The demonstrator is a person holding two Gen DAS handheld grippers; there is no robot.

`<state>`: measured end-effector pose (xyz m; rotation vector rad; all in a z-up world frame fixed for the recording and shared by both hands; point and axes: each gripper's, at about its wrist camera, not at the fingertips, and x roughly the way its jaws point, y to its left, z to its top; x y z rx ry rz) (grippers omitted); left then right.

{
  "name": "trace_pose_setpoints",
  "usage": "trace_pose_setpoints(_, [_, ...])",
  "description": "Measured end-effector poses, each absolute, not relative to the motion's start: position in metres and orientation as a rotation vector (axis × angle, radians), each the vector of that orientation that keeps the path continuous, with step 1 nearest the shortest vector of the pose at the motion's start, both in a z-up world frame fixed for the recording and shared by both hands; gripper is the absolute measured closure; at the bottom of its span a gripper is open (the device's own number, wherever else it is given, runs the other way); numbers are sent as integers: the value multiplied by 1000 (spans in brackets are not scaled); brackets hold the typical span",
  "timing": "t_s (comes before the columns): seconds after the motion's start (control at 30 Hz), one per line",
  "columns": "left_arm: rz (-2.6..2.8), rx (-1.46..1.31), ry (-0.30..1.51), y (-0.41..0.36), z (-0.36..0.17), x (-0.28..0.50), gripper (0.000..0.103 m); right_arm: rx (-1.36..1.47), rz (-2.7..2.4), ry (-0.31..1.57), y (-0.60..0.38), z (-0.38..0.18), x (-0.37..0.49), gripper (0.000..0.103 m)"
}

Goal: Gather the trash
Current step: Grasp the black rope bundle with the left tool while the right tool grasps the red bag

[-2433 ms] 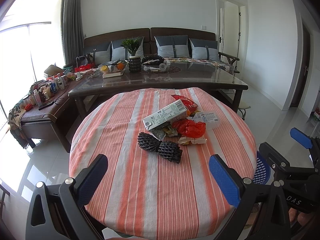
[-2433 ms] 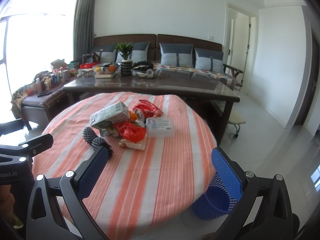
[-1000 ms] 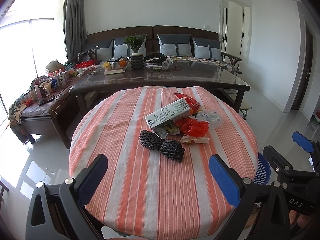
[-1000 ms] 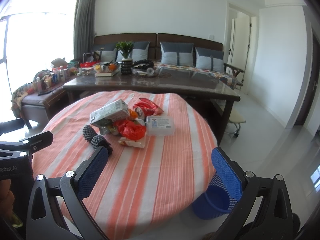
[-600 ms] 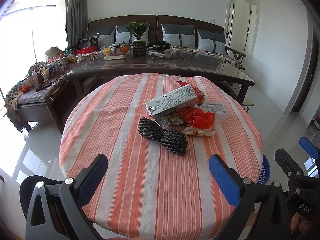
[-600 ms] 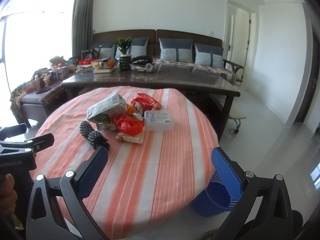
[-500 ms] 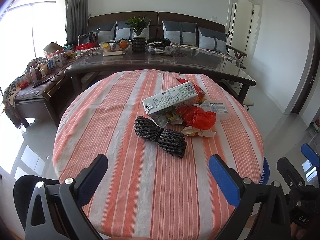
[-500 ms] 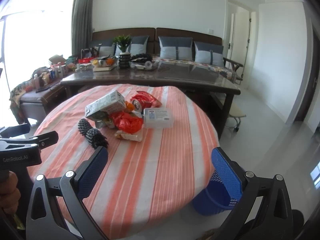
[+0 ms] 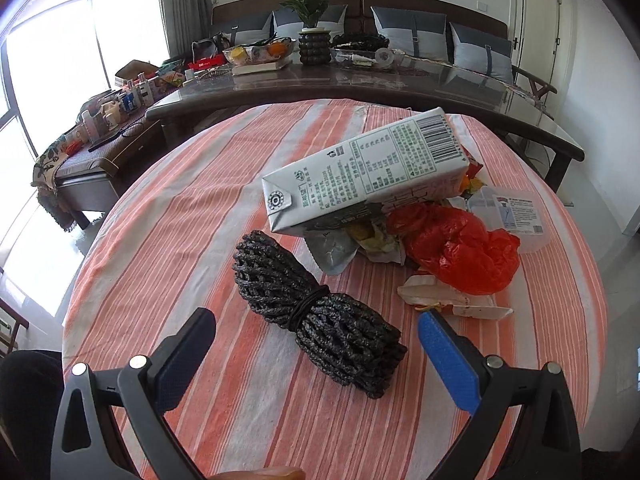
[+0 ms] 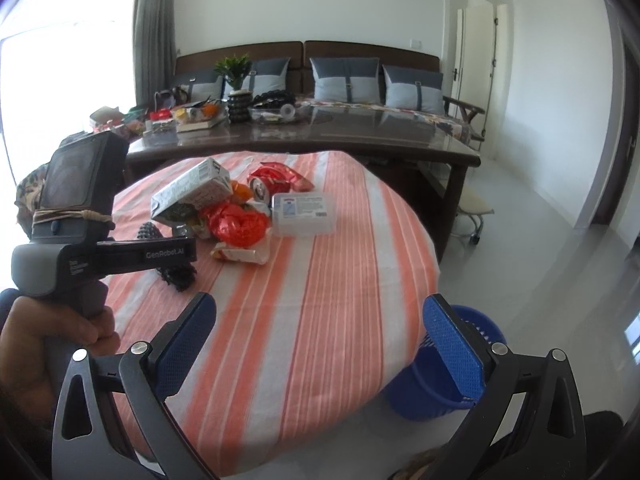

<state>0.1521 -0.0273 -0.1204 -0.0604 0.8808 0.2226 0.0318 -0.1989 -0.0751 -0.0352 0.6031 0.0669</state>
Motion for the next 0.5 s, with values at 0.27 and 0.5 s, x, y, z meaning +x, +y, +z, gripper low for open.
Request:
trace_pose_setpoints(0.27, [259,-60,884,6,-130,143,0,-43,69,622,-205,-84,42,0])
trace_pose_setpoints(0.5, [127,-22,872,40,-117,129,0,-141,156,618,-197,-94,68,0])
